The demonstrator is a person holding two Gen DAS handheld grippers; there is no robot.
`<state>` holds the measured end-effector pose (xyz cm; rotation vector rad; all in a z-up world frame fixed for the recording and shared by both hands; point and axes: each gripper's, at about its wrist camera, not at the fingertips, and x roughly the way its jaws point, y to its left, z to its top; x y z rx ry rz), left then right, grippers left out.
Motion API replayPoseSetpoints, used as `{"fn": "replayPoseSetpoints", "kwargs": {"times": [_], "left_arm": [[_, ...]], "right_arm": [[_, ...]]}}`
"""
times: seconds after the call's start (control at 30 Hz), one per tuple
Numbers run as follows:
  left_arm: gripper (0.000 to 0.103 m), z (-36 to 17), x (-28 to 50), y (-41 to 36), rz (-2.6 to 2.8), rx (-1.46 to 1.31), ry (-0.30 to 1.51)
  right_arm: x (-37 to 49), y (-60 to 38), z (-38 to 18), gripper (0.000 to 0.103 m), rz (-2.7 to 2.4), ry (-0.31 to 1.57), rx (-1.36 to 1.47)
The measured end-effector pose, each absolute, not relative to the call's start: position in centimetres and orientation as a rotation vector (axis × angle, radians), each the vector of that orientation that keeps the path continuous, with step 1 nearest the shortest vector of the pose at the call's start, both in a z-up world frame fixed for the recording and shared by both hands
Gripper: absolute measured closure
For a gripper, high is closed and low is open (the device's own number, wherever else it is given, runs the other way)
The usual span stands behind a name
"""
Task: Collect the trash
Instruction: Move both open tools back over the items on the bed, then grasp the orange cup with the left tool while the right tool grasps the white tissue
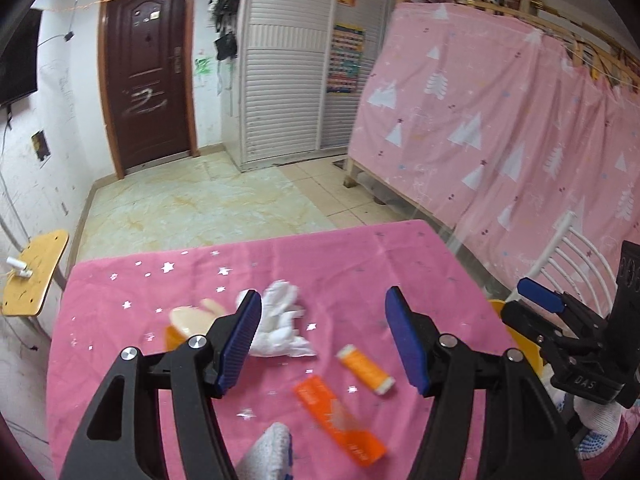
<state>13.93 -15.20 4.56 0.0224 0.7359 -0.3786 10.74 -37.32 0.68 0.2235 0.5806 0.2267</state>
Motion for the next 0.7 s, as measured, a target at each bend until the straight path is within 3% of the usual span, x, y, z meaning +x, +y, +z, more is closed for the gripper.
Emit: {"fn": "replayPoseSetpoints", "kwargs": {"times": [0.7], "left_arm": [[0.046,-2.0,17.7,-7.6,-0.353,0.148,0.845]], "right_arm": [[15.4,-27.6,0.2,0.025,0.355,0.669,0.082]]}}
